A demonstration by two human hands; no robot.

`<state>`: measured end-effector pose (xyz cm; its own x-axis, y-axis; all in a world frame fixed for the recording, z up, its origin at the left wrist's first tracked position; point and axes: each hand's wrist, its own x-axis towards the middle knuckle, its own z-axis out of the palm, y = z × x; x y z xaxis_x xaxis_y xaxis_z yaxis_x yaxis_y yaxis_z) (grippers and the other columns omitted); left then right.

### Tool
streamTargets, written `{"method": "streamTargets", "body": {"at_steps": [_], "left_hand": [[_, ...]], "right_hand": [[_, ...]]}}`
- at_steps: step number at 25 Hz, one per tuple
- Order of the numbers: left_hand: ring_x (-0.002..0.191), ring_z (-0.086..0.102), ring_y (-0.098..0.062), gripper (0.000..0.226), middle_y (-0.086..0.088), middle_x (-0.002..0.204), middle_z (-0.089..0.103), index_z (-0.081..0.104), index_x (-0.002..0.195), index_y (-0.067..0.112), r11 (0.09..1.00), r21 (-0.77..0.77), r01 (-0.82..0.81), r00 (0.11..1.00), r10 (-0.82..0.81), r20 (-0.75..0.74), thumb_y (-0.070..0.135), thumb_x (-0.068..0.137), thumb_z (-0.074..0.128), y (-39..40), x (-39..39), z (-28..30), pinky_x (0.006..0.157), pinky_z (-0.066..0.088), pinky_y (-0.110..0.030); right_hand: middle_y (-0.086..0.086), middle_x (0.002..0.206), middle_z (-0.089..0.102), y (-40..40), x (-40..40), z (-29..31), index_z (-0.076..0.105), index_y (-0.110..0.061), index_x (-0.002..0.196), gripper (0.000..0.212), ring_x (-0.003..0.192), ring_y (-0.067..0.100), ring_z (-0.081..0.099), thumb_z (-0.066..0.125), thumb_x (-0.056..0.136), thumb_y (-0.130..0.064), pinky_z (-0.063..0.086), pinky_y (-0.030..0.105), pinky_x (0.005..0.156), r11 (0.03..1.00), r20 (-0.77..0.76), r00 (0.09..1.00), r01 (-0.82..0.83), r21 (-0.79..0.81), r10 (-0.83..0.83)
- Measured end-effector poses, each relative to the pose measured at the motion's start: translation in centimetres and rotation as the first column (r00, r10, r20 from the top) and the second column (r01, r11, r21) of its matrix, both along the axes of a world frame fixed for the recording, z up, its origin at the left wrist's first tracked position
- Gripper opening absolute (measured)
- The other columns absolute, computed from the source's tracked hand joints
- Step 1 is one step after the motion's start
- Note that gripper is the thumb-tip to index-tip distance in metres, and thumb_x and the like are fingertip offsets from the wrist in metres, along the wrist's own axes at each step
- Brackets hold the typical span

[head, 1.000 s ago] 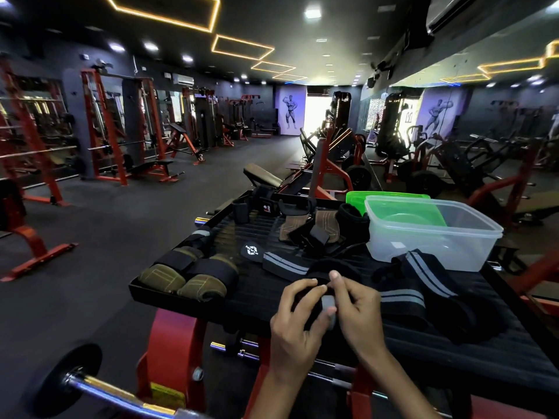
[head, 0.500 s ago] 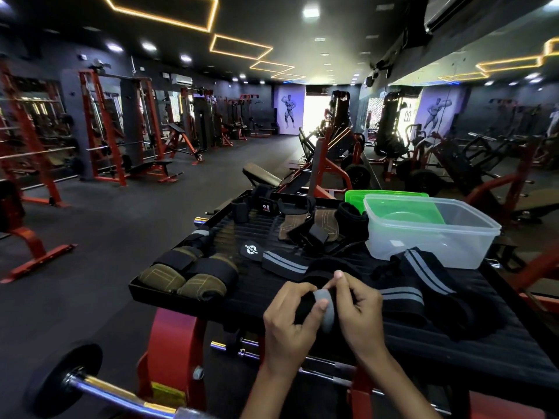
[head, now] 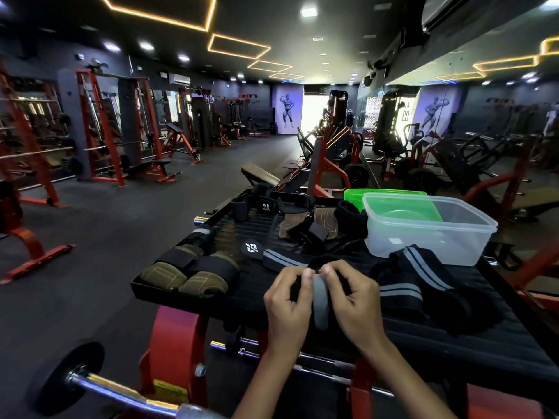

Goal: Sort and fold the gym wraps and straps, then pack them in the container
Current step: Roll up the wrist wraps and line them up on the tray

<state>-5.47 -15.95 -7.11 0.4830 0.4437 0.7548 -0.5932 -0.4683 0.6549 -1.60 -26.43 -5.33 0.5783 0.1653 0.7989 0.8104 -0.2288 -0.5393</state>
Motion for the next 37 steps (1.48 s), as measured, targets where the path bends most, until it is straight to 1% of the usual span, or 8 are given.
{"method": "streamTargets", "body": {"at_steps": [4,9,14,20,24,27,32,37], "left_hand": [[0.072,0.059,-0.005,0.041,0.004,0.074,0.064,0.064,0.079,0.010,0.991,-0.120,0.060,0.993,-0.071,-0.091,0.047,0.089,0.048,-0.5,0.6,0.1,0.069,0.044,-0.015],[0.090,0.055,0.004,0.029,-0.002,0.092,0.060,0.061,0.097,0.014,0.975,0.218,0.046,0.996,-0.061,0.065,0.040,0.093,0.050,0.2,0.4,0.5,0.082,0.042,-0.010],[0.076,0.059,0.000,0.024,0.008,0.076,0.064,0.062,0.078,0.023,0.990,-0.063,0.127,0.986,-0.133,-0.102,0.044,0.086,0.053,0.0,0.9,1.5,0.072,0.044,-0.013],[0.088,0.060,0.000,0.027,0.005,0.090,0.063,0.064,0.096,0.021,0.969,0.214,0.126,0.992,-0.126,-0.016,0.045,0.091,0.052,0.8,1.0,1.1,0.079,0.044,-0.012],[0.075,0.059,0.002,0.018,0.012,0.074,0.064,0.062,0.076,0.027,0.990,-0.091,0.111,0.990,-0.118,-0.075,0.041,0.086,0.055,-0.2,1.0,1.4,0.070,0.043,-0.010],[0.073,0.059,0.004,0.018,0.015,0.074,0.065,0.062,0.076,0.028,0.941,-0.265,0.210,0.949,-0.261,-0.174,0.044,0.082,0.056,-0.8,0.6,1.8,0.069,0.043,-0.009],[0.072,0.060,0.002,0.037,0.011,0.072,0.067,0.064,0.073,0.022,0.909,-0.268,0.319,0.877,-0.391,-0.279,0.058,0.063,0.063,0.1,0.7,2.0,0.069,0.044,-0.010],[0.072,0.061,-0.015,0.031,-0.002,0.069,0.066,0.065,0.071,0.010,0.723,-0.667,0.181,0.859,-0.446,-0.251,0.040,0.077,0.071,-0.4,0.8,2.5,0.067,0.049,-0.025]], "right_hand": [[-0.004,0.078,0.063,-0.3,0.6,0.1,0.064,-0.009,0.083,0.031,0.072,0.005,0.058,0.046,0.093,-0.031,0.045,0.019,0.063,0.997,0.136,0.991,0.008,-0.072,0.002],[0.001,0.064,0.060,0.5,0.5,0.5,0.061,-0.014,0.072,0.036,0.059,0.013,0.056,0.043,0.089,-0.040,0.043,0.029,0.058,0.980,-0.186,0.977,-0.068,0.188,0.104],[0.000,0.083,0.067,-0.8,0.4,0.3,0.066,-0.006,0.089,0.031,0.076,0.008,0.060,0.047,0.095,-0.029,0.046,0.017,0.069,0.996,0.272,0.962,0.046,-0.074,-0.024],[0.001,0.069,0.064,-0.4,1.1,0.2,0.066,-0.004,0.076,0.036,0.064,0.008,0.060,0.045,0.092,-0.029,0.046,0.025,0.058,0.993,-0.007,1.000,-0.024,0.112,0.025],[-0.003,0.089,0.063,-0.2,0.4,-0.2,0.064,-0.007,0.094,0.038,0.085,0.003,0.059,0.051,0.091,-0.043,0.045,0.015,0.075,1.000,0.102,0.995,-0.022,-0.018,0.024],[-0.002,0.081,0.063,-0.3,1.0,0.2,0.064,-0.005,0.086,0.030,0.077,0.003,0.058,0.056,0.087,-0.034,0.043,0.014,0.069,0.999,0.106,0.994,0.025,-0.028,-0.022],[-0.010,0.064,0.063,-0.2,1.2,1.0,0.064,-0.018,0.073,0.026,0.061,0.004,0.058,0.055,0.082,-0.040,0.044,0.022,0.057,0.995,-0.127,0.990,-0.056,0.082,0.067],[-0.007,0.084,0.065,-0.8,0.8,1.6,0.061,-0.014,0.095,0.033,0.081,0.004,0.060,0.067,0.075,-0.039,0.046,0.018,0.074,0.937,-0.355,0.867,-0.319,0.141,0.349]]}}
